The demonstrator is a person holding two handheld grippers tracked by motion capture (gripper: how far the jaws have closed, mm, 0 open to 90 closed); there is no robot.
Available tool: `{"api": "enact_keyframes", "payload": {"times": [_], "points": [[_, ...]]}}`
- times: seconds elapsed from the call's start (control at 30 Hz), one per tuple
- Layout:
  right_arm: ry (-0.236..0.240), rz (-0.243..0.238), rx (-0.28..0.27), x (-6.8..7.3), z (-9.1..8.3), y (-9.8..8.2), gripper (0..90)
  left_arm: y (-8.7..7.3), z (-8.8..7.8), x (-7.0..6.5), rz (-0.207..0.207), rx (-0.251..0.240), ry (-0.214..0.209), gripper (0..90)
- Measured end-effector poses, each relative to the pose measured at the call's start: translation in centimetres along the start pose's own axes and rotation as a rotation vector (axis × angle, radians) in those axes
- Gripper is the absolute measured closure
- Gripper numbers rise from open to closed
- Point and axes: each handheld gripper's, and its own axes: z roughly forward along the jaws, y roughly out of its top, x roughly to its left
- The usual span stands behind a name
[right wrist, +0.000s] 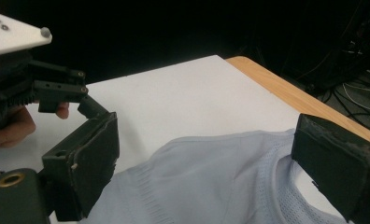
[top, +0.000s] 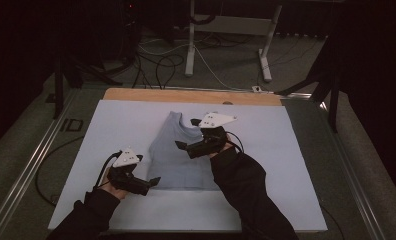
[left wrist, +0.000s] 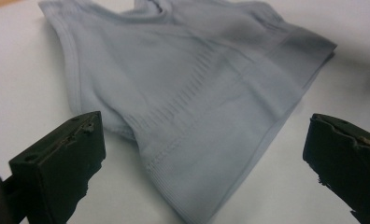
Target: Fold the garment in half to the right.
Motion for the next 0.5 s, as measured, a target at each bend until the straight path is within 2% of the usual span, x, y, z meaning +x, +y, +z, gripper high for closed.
{"api": "enact_keyframes", "payload": {"times": [0.03, 0.13, 0.23, 0.27, 0.3, 0.4, 0.5], "points": [[-0.005, 0.017, 0.004, 0.0, 0.1, -0.1, 7.9, -0.1, 0.2, 0.0, -0.004, 0.007, -0.001, 0.0], [-0.001, 0.013, 0.010, -0.3, 0.5, -0.5, 7.9, -0.5, 0.9, 0.4, -0.024, 0.024, 0.010, 0.0], [0.004, 0.012, 0.019, -0.4, 0.8, -0.8, 7.9, -0.9, 1.7, 0.7, -0.033, 0.074, 0.004, 0.1], [0.002, 0.026, 0.026, -0.3, 1.0, -0.9, 7.9, -1.1, 2.0, 0.7, -0.038, 0.087, -0.005, 0.1], [0.008, 0.011, 0.026, -0.4, 1.1, -1.0, 7.9, -1.2, 2.2, 0.8, -0.045, 0.098, -0.006, 0.1], [0.014, 0.015, 0.030, -0.3, 1.4, -1.1, 7.9, -1.6, 2.6, 1.0, -0.076, 0.127, -0.009, 3.6], [0.014, 0.015, 0.034, -0.2, 1.7, -1.2, 7.9, -1.8, 2.9, 1.0, -0.085, 0.146, -0.019, 7.4]]}}
